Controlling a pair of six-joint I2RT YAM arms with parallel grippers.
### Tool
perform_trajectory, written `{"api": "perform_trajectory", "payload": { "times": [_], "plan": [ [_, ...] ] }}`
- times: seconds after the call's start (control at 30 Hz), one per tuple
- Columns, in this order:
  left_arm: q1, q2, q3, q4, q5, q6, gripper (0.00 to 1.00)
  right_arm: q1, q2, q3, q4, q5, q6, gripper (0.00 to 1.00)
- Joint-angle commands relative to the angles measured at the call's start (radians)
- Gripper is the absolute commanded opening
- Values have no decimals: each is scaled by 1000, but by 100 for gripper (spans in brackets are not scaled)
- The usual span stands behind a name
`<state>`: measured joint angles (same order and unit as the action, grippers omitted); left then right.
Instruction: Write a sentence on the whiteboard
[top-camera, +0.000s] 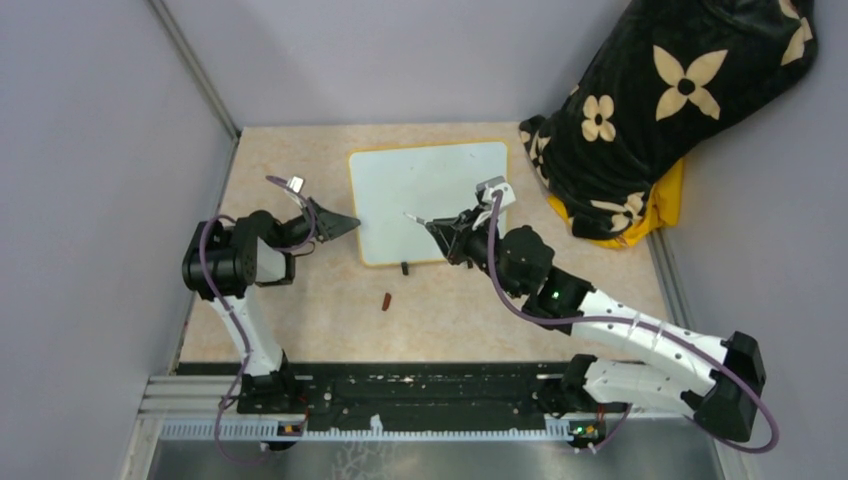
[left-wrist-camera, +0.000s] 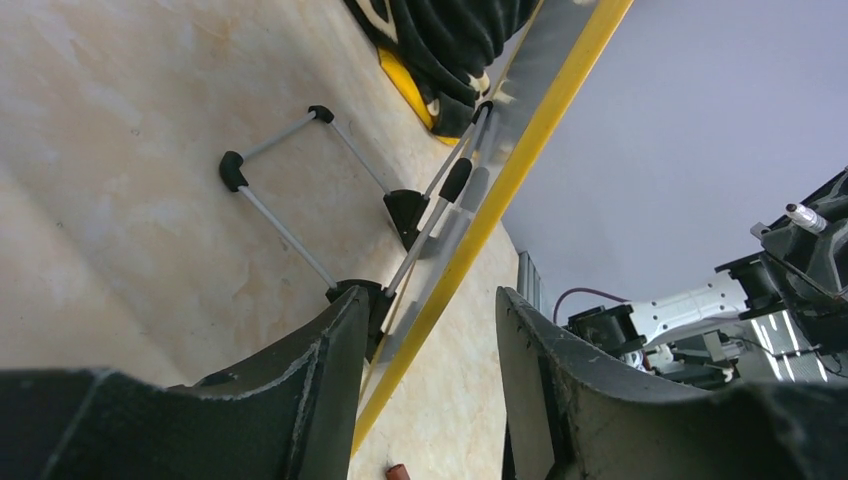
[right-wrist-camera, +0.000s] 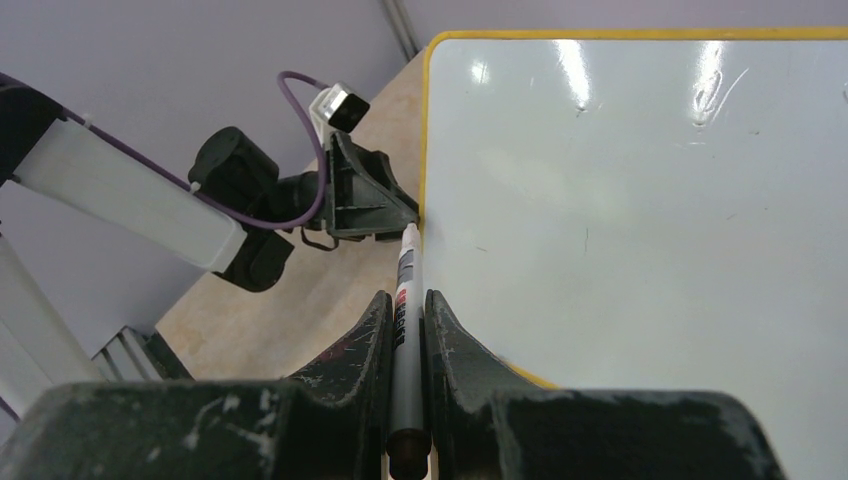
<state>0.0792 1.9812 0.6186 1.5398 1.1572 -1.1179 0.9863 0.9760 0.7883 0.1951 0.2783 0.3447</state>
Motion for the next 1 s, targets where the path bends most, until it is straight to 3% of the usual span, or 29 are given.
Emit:
{"api": "perform_trajectory", "payload": {
  "times": [0.0,0.23,0.57,0.97],
  "plan": [
    [-13,-4,-9,252,36,14,55,8,36,68,65,-12,8,0],
    [-24,1,-26,251,31,39,49,20,119,106,108,80,-38,0],
    [-24,5,-44,252,20,73,34,29,246,183,135,204,-65,0],
    [-24,14,-54,251,6,92,22,32,401,293,169,241,-120,0]
  ]
}}
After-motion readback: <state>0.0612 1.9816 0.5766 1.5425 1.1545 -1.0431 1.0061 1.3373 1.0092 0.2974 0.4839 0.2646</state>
